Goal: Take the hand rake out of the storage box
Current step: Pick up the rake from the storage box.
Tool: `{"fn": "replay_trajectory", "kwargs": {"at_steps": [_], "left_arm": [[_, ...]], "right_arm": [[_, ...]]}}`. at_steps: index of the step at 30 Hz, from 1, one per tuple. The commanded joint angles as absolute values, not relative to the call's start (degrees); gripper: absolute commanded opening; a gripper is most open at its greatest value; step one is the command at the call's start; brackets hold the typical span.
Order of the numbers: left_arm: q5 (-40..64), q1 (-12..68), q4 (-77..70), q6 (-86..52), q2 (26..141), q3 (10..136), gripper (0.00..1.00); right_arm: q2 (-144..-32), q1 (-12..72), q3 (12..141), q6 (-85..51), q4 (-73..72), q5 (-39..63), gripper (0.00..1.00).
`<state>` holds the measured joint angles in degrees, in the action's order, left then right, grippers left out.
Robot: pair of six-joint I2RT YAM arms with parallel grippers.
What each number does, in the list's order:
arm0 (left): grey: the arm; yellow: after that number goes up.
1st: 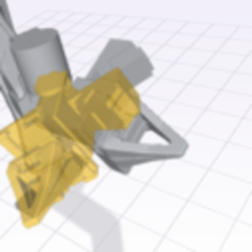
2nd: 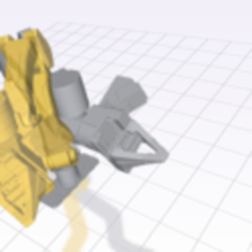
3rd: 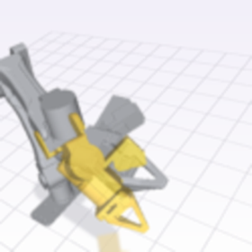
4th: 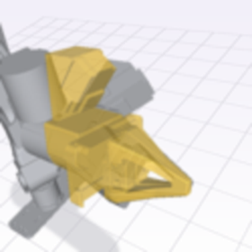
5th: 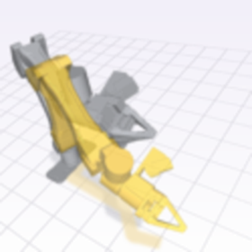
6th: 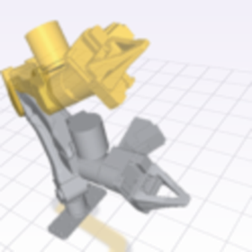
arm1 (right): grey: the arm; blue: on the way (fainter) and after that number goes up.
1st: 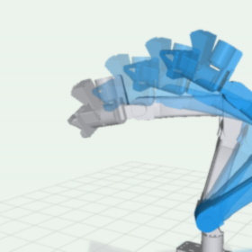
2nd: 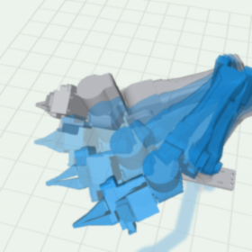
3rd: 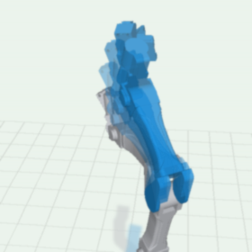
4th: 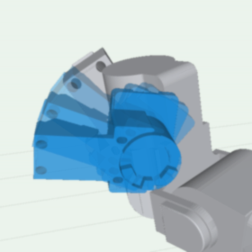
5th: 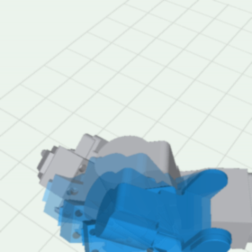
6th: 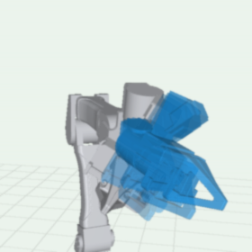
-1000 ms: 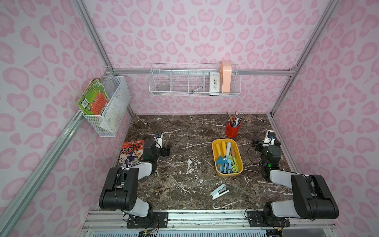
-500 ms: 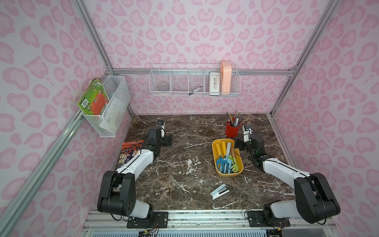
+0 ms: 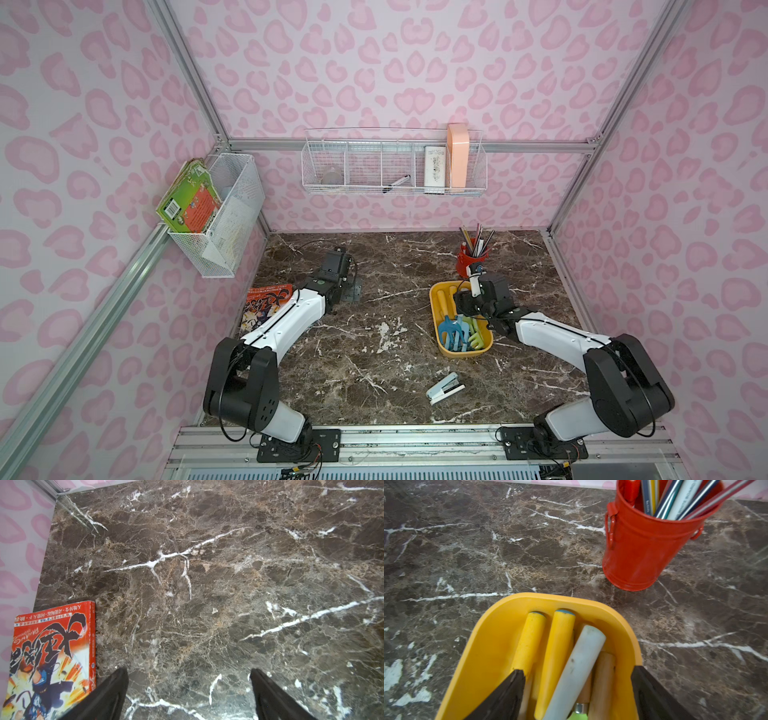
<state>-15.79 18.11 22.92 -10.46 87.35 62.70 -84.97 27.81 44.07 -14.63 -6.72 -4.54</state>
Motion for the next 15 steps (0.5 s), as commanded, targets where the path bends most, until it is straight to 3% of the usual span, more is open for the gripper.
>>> {"fn": "replay_trajectory", "kwargs": {"at_steps": [1, 15], "left_arm": [[-17.14, 19.73, 28.61, -13.48, 87.81, 63.28, 0.96], [-17.75, 22.18, 31.73, -17.16, 88.9, 64.51, 0.95]], "right_arm": [[-85.42, 29.94, 45.95, -17.34, -3.88, -3.65, 0.79], [-92.72, 32.87, 51.74, -19.89, 1.12, -0.02, 0.47]]}}
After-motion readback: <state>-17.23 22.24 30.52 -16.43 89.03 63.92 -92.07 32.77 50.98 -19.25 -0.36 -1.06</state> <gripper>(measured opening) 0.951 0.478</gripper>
